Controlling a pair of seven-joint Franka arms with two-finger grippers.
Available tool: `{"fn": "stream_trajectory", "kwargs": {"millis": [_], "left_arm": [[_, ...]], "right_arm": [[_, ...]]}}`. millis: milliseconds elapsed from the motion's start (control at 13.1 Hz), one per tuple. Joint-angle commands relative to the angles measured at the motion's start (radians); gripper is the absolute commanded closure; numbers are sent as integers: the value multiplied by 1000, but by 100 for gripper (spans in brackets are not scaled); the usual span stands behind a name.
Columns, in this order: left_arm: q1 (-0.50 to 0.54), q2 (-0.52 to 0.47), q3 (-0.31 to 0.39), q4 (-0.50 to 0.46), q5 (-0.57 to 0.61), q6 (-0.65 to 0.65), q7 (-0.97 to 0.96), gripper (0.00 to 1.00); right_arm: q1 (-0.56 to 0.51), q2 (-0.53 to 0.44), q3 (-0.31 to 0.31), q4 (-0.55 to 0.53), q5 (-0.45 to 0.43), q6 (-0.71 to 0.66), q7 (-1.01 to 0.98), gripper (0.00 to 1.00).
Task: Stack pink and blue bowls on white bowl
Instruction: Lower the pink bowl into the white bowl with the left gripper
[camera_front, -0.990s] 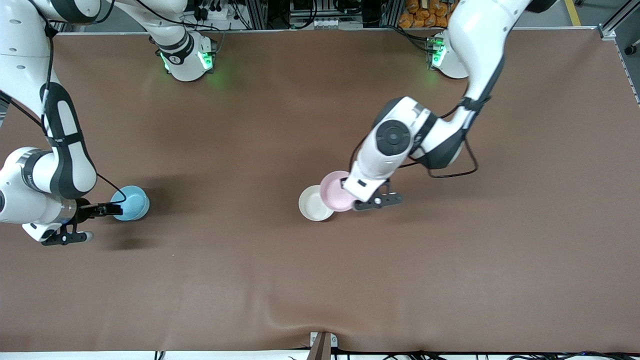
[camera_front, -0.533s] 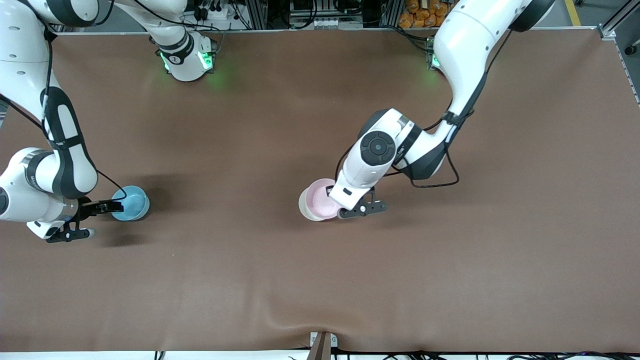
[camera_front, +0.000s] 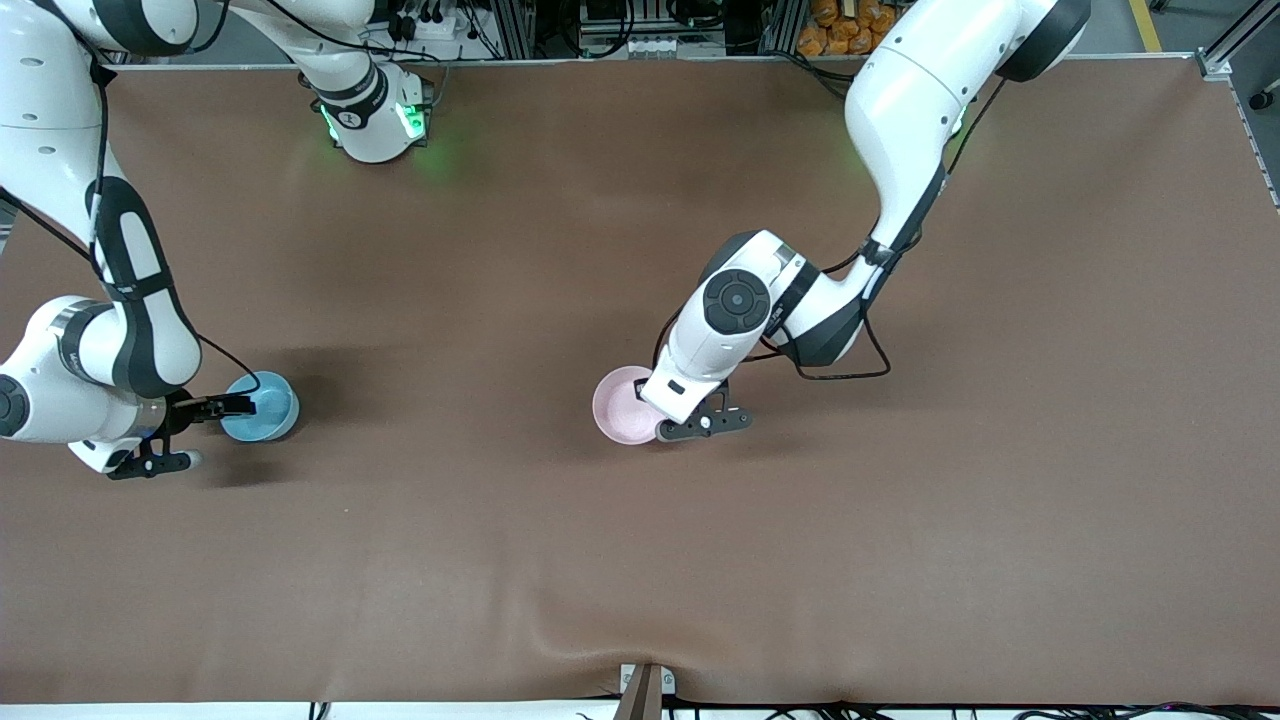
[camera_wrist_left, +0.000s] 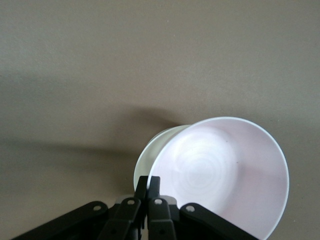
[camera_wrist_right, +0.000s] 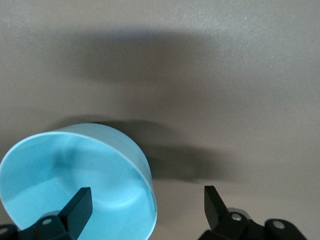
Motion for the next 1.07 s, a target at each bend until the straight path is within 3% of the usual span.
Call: {"fn": "stream_trajectory", "kwargs": {"millis": [0,533,609,685,761,838,990], "left_arm": [[-28,17,14,23,18,8,-13,100],[-28,20,32,9,35,9,-2,100],[-28,21,34,9,35,9,-2,100],[-28,21,34,7,35,9,-2,100],[-28,27,34,10,35,9,-2,100],[-31,35,34,13,34,11,-4,100],[-31,40,34,15,30,25,-10,100]], "right_arm": [[-18,3,16,2,2,-11,-20,29],[-20,6,16,2,5,-11,-20,38],[-16,4,16,2,5,-11,-20,45],[-15,4,16,4,4,-11,-20,58],[-15,4,16,4,4,-11,-20,76],[-15,4,16,4,5,-11,-20,100],[-13,4,16,2,5,-11,-20,100]]}}
